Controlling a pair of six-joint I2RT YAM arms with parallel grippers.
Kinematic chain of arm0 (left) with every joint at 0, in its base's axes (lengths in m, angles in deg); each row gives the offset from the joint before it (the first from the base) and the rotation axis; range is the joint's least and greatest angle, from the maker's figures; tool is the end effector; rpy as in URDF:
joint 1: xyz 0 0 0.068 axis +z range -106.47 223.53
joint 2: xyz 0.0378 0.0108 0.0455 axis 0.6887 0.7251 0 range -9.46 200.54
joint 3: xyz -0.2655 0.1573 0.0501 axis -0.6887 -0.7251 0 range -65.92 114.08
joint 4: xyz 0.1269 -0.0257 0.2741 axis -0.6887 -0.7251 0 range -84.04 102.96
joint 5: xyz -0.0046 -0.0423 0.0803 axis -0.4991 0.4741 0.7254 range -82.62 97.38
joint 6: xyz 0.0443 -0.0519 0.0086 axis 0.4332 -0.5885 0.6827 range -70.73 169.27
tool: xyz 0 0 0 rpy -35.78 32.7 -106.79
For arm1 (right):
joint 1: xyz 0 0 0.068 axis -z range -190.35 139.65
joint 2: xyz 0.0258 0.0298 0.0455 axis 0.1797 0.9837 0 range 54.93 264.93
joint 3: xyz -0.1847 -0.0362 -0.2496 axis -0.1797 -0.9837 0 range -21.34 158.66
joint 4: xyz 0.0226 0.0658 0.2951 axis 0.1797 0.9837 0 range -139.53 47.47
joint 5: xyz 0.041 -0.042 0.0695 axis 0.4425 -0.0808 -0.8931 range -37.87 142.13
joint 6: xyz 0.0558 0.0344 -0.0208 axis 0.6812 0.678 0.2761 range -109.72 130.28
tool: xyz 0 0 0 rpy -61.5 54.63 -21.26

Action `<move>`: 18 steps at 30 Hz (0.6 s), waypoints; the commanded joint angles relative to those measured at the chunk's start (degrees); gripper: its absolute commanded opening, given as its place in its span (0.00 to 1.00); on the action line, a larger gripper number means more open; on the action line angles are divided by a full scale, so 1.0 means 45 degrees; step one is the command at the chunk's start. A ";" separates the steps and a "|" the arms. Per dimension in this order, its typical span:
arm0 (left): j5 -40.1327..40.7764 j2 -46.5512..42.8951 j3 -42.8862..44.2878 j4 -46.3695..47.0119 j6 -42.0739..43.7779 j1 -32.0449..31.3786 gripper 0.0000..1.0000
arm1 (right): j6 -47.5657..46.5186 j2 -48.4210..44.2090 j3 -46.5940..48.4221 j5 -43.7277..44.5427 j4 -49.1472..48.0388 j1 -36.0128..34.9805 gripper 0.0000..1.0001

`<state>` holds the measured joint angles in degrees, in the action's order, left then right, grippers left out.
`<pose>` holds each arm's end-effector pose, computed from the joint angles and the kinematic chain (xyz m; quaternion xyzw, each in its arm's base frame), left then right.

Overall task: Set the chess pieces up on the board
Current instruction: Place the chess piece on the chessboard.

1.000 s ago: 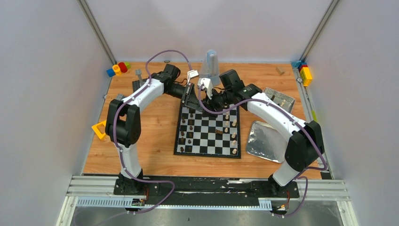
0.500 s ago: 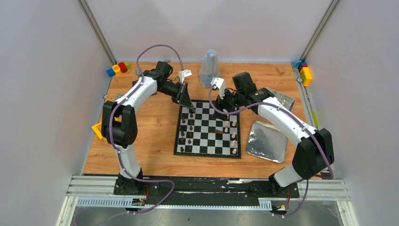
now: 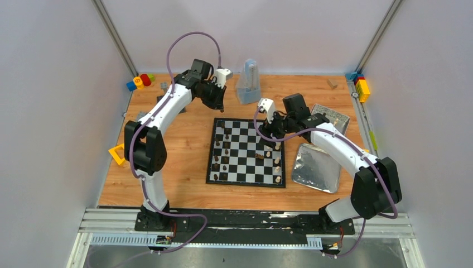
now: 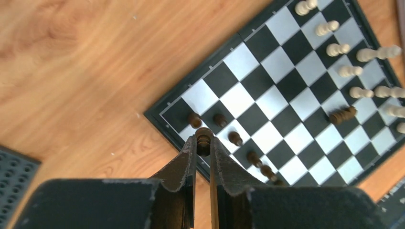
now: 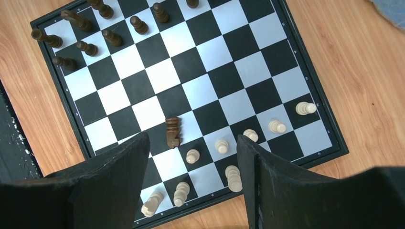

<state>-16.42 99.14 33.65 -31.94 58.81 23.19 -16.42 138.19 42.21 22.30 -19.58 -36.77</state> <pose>0.4476 -0.1898 0.3155 0.3015 0.8825 -0.2237 0.2832 0.3063 0.1830 0.2821 -0.4849 0.7717 0.2407 0.3337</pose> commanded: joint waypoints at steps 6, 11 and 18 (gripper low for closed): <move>0.2682 0.1588 0.1289 0.0406 0.1171 -0.1043 0.02 | 0.0102 -0.0956 -0.0308 -0.0194 -0.1067 0.0278 0.68; 0.2987 0.2223 0.1635 0.0413 0.1345 -0.1535 0.03 | 0.0105 -0.1175 -0.0454 -0.0227 -0.1071 0.0331 0.68; 0.3780 0.3064 0.2108 0.0059 0.1653 -0.2114 0.04 | 0.0025 -0.1257 -0.0567 -0.0307 -0.1046 0.0411 0.68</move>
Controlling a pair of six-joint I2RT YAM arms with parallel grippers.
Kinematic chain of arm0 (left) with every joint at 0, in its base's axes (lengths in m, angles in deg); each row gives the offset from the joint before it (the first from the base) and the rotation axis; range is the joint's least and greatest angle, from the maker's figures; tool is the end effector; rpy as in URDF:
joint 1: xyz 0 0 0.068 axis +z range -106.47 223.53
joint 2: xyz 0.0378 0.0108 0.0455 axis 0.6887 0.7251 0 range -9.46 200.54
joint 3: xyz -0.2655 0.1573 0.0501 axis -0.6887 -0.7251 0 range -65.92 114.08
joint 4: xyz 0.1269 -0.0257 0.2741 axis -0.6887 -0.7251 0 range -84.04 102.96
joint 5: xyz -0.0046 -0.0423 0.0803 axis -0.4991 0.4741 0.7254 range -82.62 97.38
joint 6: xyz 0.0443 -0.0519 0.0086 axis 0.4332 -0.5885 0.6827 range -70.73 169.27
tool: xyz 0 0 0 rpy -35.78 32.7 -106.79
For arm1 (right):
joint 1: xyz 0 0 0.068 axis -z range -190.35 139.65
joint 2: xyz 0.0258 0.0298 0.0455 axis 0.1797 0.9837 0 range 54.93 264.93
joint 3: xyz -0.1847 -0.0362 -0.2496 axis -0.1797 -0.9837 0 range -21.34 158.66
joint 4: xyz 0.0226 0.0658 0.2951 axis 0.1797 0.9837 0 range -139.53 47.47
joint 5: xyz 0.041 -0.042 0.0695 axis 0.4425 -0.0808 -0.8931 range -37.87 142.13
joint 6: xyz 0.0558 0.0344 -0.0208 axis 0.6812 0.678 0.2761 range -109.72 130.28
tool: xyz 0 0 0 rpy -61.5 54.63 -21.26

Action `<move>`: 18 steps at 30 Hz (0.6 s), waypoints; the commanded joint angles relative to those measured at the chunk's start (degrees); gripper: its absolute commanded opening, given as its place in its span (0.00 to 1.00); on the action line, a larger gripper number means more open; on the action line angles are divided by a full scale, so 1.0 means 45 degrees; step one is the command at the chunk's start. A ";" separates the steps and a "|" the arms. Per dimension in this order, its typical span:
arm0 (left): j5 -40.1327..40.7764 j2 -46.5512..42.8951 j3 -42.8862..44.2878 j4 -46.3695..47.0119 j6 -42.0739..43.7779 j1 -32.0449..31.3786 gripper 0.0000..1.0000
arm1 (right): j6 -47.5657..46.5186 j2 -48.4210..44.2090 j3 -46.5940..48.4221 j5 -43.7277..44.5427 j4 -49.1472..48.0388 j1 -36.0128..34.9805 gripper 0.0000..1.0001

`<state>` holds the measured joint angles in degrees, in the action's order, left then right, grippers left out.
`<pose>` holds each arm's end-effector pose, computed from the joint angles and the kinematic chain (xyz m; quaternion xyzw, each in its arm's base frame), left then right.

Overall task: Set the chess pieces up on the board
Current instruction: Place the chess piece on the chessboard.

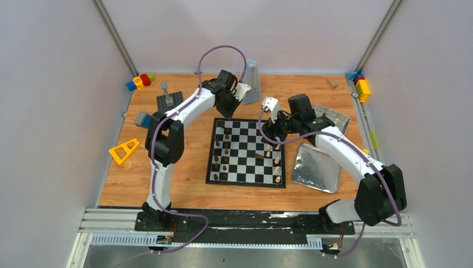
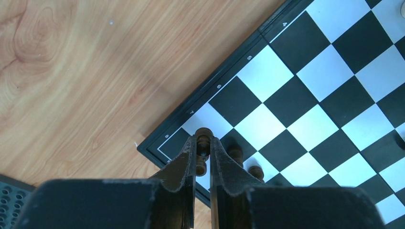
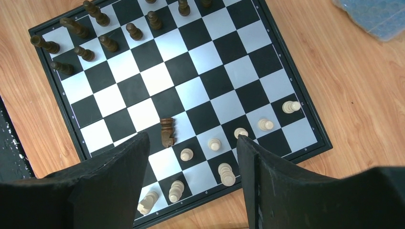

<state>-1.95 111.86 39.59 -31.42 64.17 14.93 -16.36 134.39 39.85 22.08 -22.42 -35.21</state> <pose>0.4672 -0.2649 0.2412 0.3763 0.8869 -0.1086 0.2452 0.2999 0.1696 0.2926 -0.4768 0.7621 0.2341 0.3703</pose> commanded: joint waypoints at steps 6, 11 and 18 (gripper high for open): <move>0.0967 0.0538 0.1061 -0.0495 0.0508 -0.0491 0.06 | -0.0018 -0.0410 -0.0061 -0.0277 -0.0420 0.0094 0.68; 0.1103 0.0750 0.1054 -0.0643 0.0522 -0.0537 0.06 | -0.0001 -0.0390 -0.0091 -0.0296 -0.0408 0.0095 0.68; 0.1021 0.0654 0.0541 -0.0306 0.0373 -0.0529 0.06 | -0.0019 -0.0362 -0.0101 -0.0317 -0.0400 0.0090 0.68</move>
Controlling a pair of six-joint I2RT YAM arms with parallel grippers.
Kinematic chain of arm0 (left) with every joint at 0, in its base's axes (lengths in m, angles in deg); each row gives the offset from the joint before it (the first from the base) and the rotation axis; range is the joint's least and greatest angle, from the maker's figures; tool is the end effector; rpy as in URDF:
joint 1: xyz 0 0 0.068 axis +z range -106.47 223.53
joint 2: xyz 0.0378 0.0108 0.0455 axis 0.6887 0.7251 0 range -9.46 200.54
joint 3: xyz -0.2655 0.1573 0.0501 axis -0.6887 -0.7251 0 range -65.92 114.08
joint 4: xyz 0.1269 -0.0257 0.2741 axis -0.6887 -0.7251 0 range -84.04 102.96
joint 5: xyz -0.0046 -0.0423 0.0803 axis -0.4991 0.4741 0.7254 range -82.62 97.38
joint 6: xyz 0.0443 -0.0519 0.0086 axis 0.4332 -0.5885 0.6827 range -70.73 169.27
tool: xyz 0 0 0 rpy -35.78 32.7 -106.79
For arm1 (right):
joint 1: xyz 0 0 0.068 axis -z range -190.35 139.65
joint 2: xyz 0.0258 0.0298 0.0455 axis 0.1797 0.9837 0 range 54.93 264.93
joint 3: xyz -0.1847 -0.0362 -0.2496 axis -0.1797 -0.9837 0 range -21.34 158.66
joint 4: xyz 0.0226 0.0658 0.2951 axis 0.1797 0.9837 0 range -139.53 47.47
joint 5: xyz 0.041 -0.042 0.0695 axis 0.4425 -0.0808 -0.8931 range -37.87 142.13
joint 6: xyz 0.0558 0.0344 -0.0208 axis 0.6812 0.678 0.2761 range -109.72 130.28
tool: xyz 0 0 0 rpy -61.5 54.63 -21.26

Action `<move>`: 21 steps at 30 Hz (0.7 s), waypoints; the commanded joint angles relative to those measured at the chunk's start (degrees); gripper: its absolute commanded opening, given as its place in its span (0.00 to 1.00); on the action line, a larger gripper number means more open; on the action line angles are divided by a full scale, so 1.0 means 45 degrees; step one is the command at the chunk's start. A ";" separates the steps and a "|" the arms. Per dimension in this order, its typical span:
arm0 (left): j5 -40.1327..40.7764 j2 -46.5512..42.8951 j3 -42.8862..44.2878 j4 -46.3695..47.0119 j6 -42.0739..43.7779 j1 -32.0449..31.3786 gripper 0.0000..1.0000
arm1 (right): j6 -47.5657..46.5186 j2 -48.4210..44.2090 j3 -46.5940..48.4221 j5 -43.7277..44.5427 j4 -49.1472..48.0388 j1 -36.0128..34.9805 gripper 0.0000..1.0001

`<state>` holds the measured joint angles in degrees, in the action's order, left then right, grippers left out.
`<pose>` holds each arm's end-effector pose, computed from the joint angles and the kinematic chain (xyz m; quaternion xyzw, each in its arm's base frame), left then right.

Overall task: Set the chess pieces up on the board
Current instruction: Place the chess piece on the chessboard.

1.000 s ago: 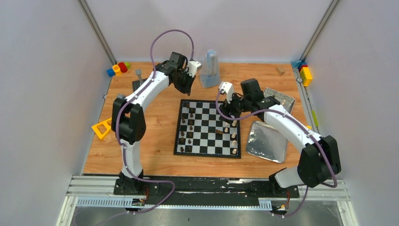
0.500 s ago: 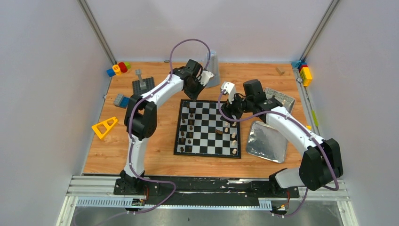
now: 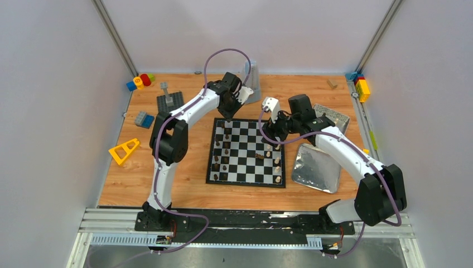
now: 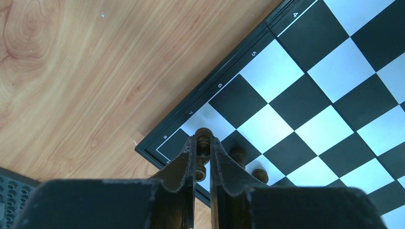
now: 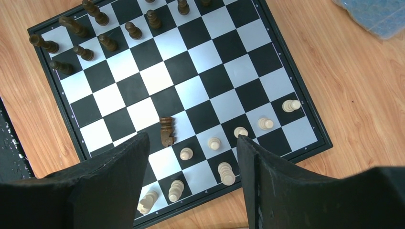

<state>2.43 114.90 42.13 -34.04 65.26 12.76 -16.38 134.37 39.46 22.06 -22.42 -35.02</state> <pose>0.4654 -0.2826 0.2261 0.3948 0.8883 -0.0713 0.2233 0.2996 0.1682 0.2902 -0.4755 0.7641 0.2339 0.3678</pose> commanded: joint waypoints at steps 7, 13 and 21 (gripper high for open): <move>-0.0256 0.0042 -0.0212 0.0539 -0.0004 -0.0058 0.07 | -0.0003 -0.0275 -0.0032 -0.0332 -0.0381 0.0052 0.68; -0.0324 0.0119 -0.0336 0.0577 -0.0048 -0.0054 0.08 | -0.0013 -0.0213 -0.0033 -0.0350 -0.0351 0.0052 0.68; -0.0190 0.0179 -0.0536 0.0756 0.0019 -0.0058 0.11 | -0.0031 -0.0136 0.0001 -0.0387 -0.0325 0.0052 0.68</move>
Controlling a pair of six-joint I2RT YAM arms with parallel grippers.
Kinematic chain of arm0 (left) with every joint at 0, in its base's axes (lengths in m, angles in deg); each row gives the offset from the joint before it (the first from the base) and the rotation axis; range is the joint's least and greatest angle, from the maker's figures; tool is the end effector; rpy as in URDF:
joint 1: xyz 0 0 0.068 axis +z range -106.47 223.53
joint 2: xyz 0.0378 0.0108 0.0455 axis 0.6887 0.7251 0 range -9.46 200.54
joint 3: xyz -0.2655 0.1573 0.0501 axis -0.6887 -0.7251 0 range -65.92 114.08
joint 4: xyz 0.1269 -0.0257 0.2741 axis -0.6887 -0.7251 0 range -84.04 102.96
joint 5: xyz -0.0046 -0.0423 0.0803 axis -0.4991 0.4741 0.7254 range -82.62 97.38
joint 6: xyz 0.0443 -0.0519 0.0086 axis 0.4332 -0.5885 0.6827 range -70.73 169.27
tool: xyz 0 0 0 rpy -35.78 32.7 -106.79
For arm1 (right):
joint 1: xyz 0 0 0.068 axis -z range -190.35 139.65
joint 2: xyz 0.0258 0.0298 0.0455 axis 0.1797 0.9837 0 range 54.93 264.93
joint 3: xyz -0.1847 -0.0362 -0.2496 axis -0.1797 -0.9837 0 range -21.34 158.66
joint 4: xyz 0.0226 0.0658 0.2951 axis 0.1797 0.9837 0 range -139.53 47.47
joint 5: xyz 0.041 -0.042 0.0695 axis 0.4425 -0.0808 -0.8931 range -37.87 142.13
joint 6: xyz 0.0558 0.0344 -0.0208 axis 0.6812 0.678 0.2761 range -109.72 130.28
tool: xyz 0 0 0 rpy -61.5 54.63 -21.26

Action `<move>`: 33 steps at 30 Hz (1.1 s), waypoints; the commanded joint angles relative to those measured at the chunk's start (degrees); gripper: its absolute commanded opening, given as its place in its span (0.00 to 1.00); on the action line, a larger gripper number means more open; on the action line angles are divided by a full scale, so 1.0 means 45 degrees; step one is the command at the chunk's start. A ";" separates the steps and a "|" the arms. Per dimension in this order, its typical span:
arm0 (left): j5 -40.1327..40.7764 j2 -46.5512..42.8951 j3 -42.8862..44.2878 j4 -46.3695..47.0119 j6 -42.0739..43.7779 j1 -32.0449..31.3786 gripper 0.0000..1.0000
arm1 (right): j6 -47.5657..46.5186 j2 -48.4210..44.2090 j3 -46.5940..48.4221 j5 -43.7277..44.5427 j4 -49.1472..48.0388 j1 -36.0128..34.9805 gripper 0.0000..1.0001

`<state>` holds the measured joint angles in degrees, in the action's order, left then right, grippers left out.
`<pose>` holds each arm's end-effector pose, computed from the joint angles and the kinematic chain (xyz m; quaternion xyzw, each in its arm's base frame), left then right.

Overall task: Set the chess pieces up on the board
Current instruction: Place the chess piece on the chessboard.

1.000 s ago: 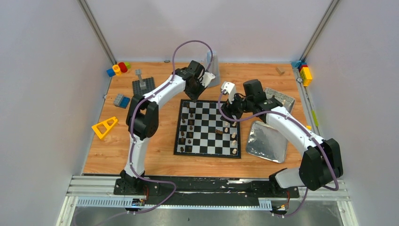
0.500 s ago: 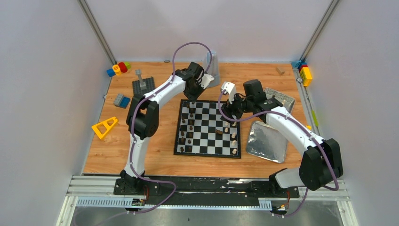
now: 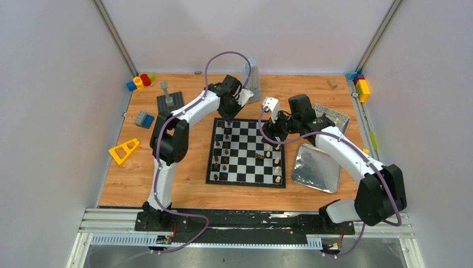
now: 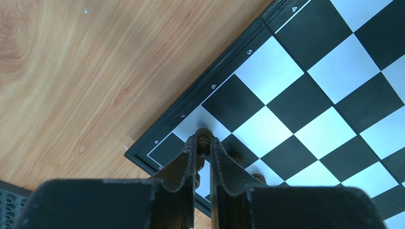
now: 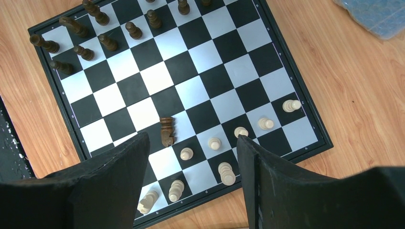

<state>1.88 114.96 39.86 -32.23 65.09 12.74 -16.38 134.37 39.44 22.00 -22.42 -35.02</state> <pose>0.4633 -0.2822 0.2135 0.3948 0.8893 -0.0758 0.2181 0.2995 0.1682 0.2901 -0.4756 0.7640 0.2344 0.3676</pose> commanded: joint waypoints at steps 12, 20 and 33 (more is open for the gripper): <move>-0.0060 0.0181 -0.0131 0.0355 0.0077 -0.0053 0.18 | -0.0034 0.0061 0.0050 -0.0393 -0.0235 0.0054 0.68; 0.0023 0.0110 -0.0146 0.0239 0.0123 -0.0053 0.20 | -0.0051 0.0105 0.0067 -0.0393 -0.0200 0.0052 0.68; 0.0430 -0.0084 -0.0125 0.0236 0.0184 -0.0034 0.40 | -0.0048 0.0232 0.0088 -0.0413 -0.0115 0.0052 0.68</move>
<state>2.82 115.49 39.33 -31.79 65.24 12.74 -16.38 134.94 39.44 21.62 -22.36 -35.02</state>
